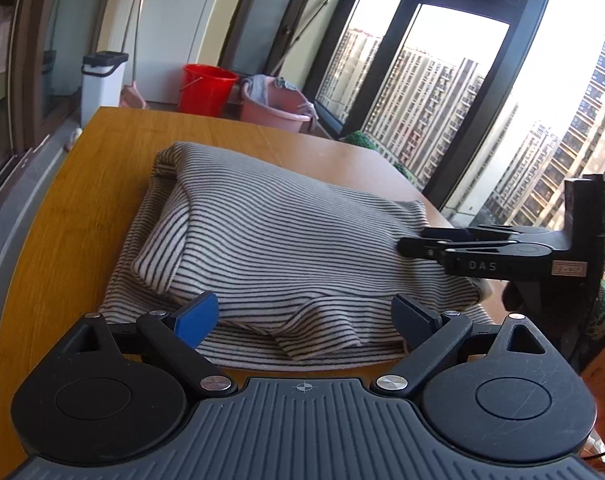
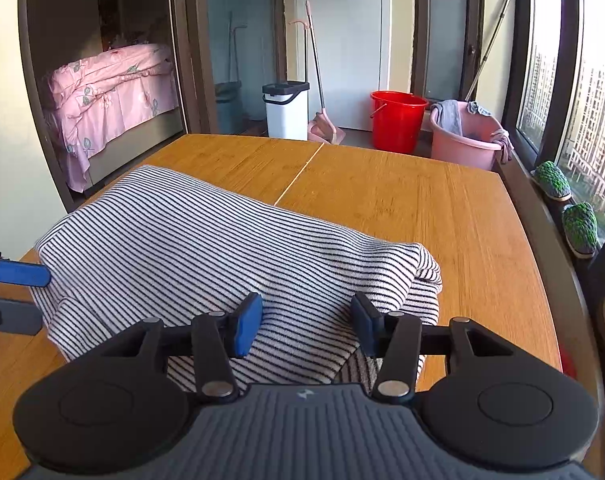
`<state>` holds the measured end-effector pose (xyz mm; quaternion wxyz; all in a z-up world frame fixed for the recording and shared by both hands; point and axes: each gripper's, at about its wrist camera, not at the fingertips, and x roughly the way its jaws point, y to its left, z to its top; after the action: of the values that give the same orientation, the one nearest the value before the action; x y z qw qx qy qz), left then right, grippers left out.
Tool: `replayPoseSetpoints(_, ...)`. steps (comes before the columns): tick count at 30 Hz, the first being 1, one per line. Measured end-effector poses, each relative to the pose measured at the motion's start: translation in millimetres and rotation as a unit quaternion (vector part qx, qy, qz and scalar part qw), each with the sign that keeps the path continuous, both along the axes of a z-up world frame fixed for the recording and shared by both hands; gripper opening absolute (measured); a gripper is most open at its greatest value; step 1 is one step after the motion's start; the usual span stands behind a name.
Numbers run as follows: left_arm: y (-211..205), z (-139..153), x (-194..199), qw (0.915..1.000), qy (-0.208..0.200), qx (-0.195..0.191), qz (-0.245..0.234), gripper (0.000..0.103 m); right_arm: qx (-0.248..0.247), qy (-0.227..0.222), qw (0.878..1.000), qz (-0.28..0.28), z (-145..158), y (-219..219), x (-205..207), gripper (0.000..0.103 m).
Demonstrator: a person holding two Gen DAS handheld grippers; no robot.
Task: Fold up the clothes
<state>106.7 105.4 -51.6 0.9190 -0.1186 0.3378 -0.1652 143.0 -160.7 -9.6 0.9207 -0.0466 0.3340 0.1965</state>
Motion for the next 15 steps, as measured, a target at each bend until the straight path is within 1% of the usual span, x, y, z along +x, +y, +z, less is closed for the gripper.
replayPoseSetpoints(1,3,-1,2,0.9999,0.000,0.006,0.010,0.097,0.003,0.005,1.000,0.003,1,-2,-5,0.049)
replayPoseSetpoints(2,6,-1,5,0.9997,0.001,0.013,0.020,0.097,0.005,0.011,1.000,0.006,2,-4,-11,0.052)
replayPoseSetpoints(3,9,-1,7,0.9994,0.001,0.019,0.030,0.097,0.008,0.016,1.000,0.009,4,-6,-16,0.057)
replayPoseSetpoints(5,15,1,11,0.9987,0.000,0.023,0.044,0.097,0.005,0.018,0.999,0.027,10,-5,-27,0.063)
replayPoseSetpoints(8,16,8,10,0.9984,-0.008,0.028,0.048,0.097,-0.002,-0.012,0.999,0.032,25,-6,-34,0.063)
replayPoseSetpoints(11,9,15,6,0.9984,-0.015,0.037,0.041,0.097,-0.029,-0.045,0.999,0.003,33,-14,-25,0.063)
replayPoseSetpoints(13,5,18,4,0.9982,-0.019,0.043,0.036,0.097,-0.036,-0.046,0.998,-0.014,30,-23,-15,0.063)
replayPoseSetpoints(15,0,20,2,0.9981,-0.022,0.047,0.033,0.097,-0.036,-0.037,0.998,-0.022,22,-30,-9,0.063)
